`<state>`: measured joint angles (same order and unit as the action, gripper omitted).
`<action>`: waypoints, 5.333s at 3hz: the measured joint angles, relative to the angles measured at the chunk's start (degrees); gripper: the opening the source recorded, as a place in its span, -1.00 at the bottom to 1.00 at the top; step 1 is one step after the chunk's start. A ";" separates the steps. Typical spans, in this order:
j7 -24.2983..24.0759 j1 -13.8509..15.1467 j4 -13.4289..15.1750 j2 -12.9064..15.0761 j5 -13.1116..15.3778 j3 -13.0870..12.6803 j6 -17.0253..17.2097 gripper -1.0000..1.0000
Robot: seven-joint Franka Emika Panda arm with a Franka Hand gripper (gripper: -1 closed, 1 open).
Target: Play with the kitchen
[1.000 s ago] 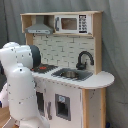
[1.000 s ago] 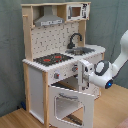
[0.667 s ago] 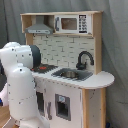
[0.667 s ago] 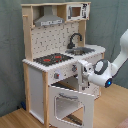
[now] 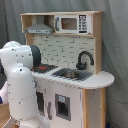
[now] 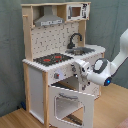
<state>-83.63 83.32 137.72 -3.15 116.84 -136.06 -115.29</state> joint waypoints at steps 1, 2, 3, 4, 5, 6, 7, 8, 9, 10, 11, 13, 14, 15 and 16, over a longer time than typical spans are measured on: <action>3.52 0.00 -0.12 0.06 0.00 0.04 0.41 1.00; 3.52 0.00 -0.12 0.08 0.00 0.04 0.47 -1.00; 6.07 0.03 0.21 -0.09 -0.25 0.10 0.71 -1.00; 13.07 0.03 0.25 -0.17 -0.35 0.11 0.73 -1.00; 19.51 0.03 0.26 -0.28 -0.50 0.10 0.83 -1.00; 26.58 0.02 0.32 -0.41 -0.55 0.08 1.03 -1.00; 33.66 0.02 0.38 -0.66 -0.55 0.03 1.34 -1.00; 40.51 0.02 0.44 -0.96 -0.55 -0.04 1.82 -1.00; 47.34 0.01 0.52 -1.14 -0.55 -0.08 2.15 -1.00; 53.72 0.01 0.60 -1.23 -0.55 -0.09 2.42 -1.00; 60.58 0.00 0.71 -1.34 -0.55 -0.13 2.81 -1.00; 72.31 -0.01 0.86 -1.71 -0.54 -0.28 3.80 -1.00; 74.71 -0.02 0.99 -1.69 -0.62 -0.33 4.04 -1.00; 74.45 -0.02 1.00 -1.68 -0.65 -0.35 4.04 1.00; 66.53 -0.02 1.05 -1.67 -0.92 -0.40 3.98 1.00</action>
<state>-17.10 83.30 138.76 -4.82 115.93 -136.46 -111.31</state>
